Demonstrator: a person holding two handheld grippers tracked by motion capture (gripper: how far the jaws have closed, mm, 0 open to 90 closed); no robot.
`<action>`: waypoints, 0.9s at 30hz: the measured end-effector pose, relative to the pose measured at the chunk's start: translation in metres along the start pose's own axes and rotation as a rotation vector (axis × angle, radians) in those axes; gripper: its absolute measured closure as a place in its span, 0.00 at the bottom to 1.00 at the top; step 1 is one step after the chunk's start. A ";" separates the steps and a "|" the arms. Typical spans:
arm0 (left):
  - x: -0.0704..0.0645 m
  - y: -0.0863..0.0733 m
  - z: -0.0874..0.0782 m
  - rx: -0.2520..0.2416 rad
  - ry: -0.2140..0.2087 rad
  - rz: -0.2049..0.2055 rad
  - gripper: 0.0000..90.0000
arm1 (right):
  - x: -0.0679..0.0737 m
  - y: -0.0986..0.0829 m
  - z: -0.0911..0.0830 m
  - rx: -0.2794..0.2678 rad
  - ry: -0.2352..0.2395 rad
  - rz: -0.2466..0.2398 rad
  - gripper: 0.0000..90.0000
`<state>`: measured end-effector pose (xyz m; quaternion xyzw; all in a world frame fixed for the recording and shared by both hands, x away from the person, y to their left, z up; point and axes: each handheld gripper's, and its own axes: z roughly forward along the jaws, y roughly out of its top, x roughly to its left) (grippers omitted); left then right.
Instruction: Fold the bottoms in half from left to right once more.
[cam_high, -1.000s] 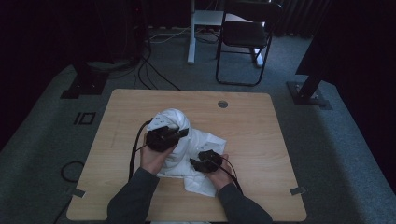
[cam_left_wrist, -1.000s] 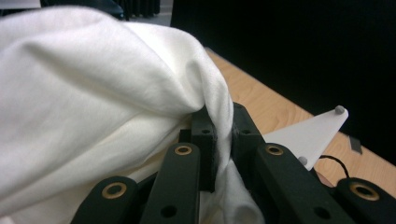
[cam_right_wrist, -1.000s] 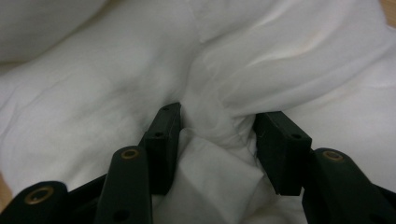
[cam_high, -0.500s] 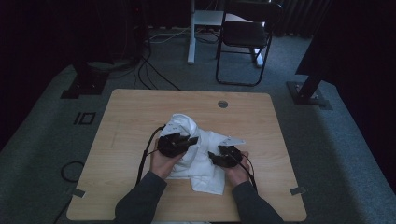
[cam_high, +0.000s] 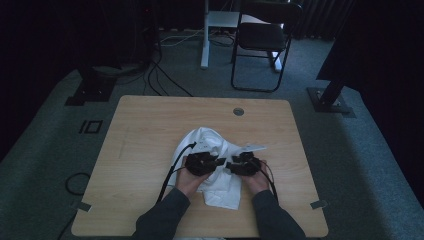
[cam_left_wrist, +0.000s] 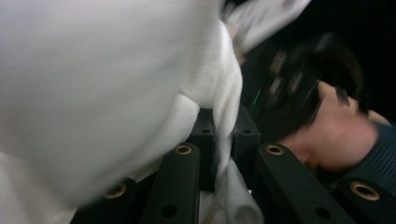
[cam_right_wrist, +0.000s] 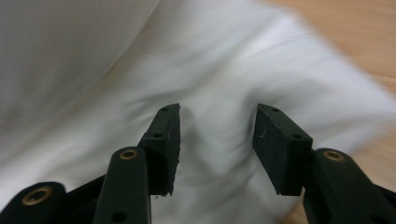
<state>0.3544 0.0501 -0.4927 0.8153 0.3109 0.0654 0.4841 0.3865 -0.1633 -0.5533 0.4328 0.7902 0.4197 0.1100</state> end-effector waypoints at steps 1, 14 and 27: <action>-0.001 -0.003 0.005 0.013 -0.001 -0.003 0.93 | -0.007 -0.001 -0.008 -0.018 -0.011 0.028 0.55; -0.002 -0.025 0.049 0.164 0.020 0.007 0.92 | -0.007 0.016 -0.065 -0.211 0.065 -0.039 0.44; -0.015 -0.006 0.014 0.063 -0.007 0.017 0.61 | -0.010 0.031 -0.022 -0.063 0.000 -0.056 0.93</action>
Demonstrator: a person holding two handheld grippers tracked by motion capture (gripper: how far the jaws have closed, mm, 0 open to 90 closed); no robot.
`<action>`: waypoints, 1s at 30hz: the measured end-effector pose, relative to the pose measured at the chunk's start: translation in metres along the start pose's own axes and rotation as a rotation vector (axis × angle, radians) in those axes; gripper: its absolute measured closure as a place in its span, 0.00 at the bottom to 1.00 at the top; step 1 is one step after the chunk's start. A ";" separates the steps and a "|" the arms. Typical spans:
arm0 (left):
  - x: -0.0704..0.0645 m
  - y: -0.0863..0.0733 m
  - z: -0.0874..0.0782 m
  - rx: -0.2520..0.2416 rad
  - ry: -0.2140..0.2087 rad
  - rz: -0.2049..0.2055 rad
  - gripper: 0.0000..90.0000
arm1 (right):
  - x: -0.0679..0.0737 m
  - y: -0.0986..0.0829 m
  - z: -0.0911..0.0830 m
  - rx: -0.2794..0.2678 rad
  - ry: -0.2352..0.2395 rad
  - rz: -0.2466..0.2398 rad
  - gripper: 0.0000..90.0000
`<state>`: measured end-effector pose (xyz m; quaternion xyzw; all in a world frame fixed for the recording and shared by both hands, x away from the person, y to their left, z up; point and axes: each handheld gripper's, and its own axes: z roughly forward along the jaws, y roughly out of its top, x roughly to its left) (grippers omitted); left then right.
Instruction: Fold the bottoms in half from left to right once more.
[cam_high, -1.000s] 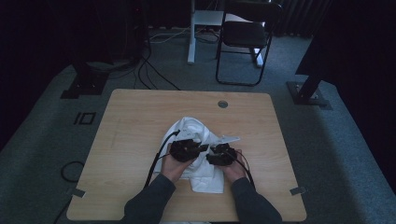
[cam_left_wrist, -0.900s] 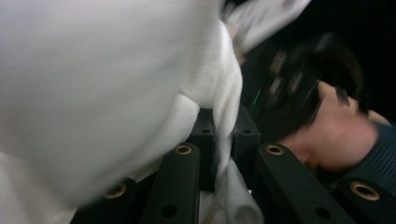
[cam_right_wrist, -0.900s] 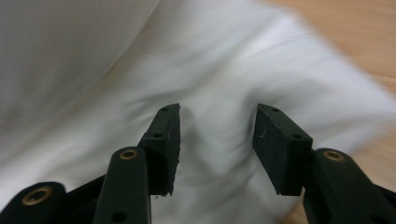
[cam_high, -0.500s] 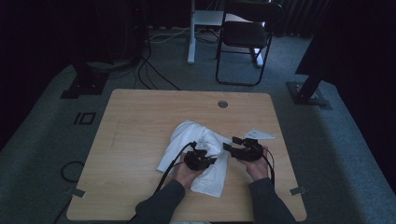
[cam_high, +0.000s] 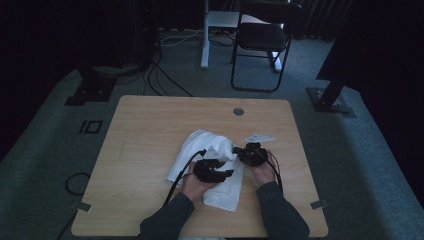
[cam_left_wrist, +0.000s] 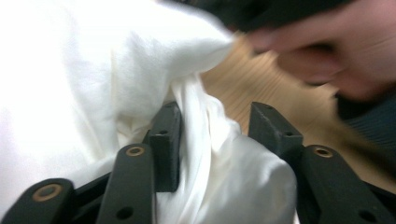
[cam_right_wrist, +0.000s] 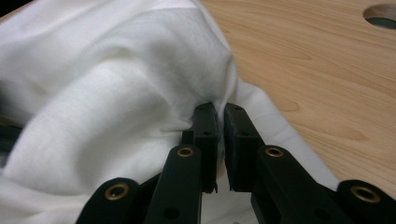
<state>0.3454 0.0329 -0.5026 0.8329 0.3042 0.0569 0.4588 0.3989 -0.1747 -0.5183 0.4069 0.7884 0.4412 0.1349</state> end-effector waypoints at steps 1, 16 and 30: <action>-0.001 0.006 -0.012 -0.039 -0.009 0.010 0.61 | -0.001 0.000 0.001 0.000 -0.003 0.002 0.93; 0.069 0.008 -0.080 -0.124 0.187 -0.118 0.67 | -0.017 -0.004 0.015 0.047 -0.048 0.038 0.93; 0.056 -0.026 -0.024 0.067 0.223 -0.099 0.66 | -0.020 -0.006 0.018 0.069 -0.050 0.040 0.89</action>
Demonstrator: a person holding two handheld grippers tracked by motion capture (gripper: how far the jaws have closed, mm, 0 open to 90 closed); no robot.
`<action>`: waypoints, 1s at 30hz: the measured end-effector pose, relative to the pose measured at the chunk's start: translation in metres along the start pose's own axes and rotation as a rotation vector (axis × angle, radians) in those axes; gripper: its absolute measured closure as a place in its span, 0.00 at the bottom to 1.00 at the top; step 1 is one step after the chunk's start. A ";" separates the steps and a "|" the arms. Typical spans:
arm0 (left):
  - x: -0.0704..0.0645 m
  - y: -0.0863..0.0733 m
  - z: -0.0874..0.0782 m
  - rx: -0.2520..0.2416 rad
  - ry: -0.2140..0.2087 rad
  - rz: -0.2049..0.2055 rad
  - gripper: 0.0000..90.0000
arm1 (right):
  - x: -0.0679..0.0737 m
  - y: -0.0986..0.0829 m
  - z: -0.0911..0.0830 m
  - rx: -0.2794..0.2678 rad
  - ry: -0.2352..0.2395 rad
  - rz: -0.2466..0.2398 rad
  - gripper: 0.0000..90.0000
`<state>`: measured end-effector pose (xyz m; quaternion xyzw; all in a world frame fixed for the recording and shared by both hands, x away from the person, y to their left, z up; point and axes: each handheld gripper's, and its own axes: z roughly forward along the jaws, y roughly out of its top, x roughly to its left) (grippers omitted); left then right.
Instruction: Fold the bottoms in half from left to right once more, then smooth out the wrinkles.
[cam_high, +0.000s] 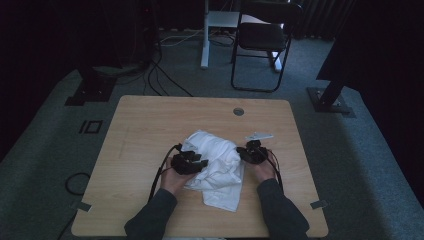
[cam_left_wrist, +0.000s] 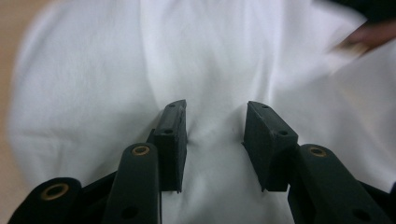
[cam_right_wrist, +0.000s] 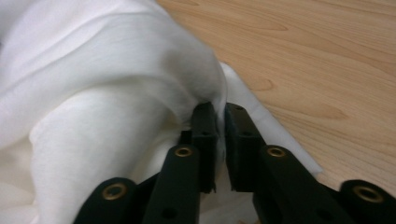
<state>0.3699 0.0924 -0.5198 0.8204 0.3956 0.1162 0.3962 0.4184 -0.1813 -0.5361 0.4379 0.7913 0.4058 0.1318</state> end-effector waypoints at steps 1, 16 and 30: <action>-0.003 -0.002 0.002 -0.010 0.019 0.004 0.66 | 0.002 0.001 -0.006 -0.003 -0.033 -0.011 0.75; -0.013 -0.007 -0.002 -0.090 0.052 -0.040 0.63 | 0.070 0.003 -0.094 -0.216 0.054 -0.209 0.57; -0.019 0.000 -0.026 -0.167 0.000 -0.055 0.56 | 0.091 -0.009 -0.100 -0.149 0.150 -0.307 0.98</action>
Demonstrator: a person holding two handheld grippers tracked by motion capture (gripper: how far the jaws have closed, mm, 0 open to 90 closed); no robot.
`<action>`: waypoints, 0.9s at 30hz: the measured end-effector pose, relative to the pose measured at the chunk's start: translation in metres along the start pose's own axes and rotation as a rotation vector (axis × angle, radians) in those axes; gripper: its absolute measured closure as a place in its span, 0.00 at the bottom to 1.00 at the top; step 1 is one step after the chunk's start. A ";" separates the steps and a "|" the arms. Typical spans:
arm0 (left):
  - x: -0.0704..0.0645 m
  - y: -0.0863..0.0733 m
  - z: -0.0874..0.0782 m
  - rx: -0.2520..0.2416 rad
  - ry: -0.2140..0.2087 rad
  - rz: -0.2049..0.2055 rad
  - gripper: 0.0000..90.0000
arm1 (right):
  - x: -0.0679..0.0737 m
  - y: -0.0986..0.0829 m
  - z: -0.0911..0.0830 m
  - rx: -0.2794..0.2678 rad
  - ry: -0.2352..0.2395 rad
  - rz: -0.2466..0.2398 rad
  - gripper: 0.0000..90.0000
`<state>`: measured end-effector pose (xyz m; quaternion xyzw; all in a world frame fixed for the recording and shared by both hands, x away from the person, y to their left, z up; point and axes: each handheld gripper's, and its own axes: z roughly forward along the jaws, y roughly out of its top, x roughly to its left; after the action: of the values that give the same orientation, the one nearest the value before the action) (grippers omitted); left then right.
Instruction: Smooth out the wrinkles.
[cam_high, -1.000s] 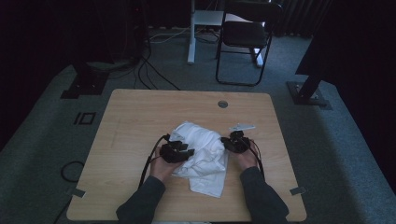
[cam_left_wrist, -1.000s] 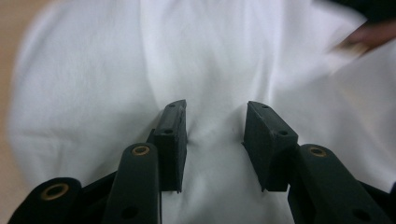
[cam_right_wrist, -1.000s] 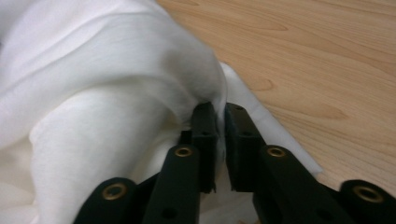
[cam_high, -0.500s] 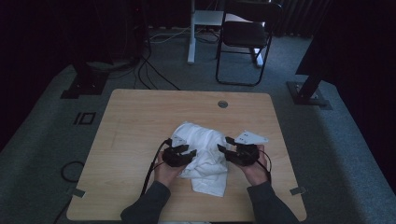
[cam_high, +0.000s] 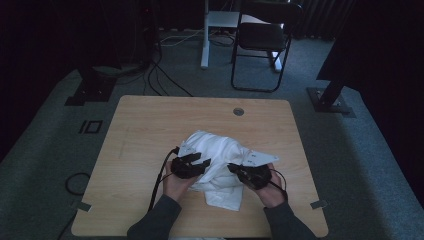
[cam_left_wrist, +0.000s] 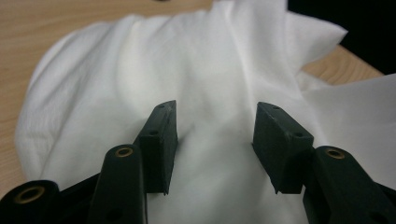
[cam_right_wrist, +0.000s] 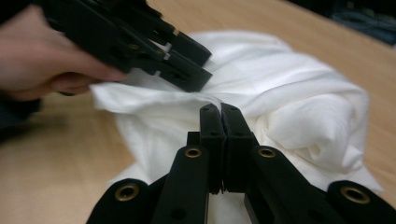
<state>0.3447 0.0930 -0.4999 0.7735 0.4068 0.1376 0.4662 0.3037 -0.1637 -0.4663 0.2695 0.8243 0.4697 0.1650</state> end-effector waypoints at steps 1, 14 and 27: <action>-0.002 0.001 -0.002 -0.009 -0.004 0.001 0.56 | 0.001 -0.001 -0.009 -0.023 0.008 0.001 0.98; -0.029 0.005 0.004 0.017 -0.081 0.085 0.56 | -0.005 -0.065 -0.033 0.121 0.056 0.049 0.75; -0.034 -0.003 0.022 0.066 -0.080 0.095 0.54 | -0.047 -0.021 0.009 0.057 -0.218 0.149 0.64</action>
<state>0.3348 0.0543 -0.5085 0.8117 0.3551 0.1150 0.4492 0.3399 -0.1946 -0.4879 0.3841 0.7922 0.4249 0.2107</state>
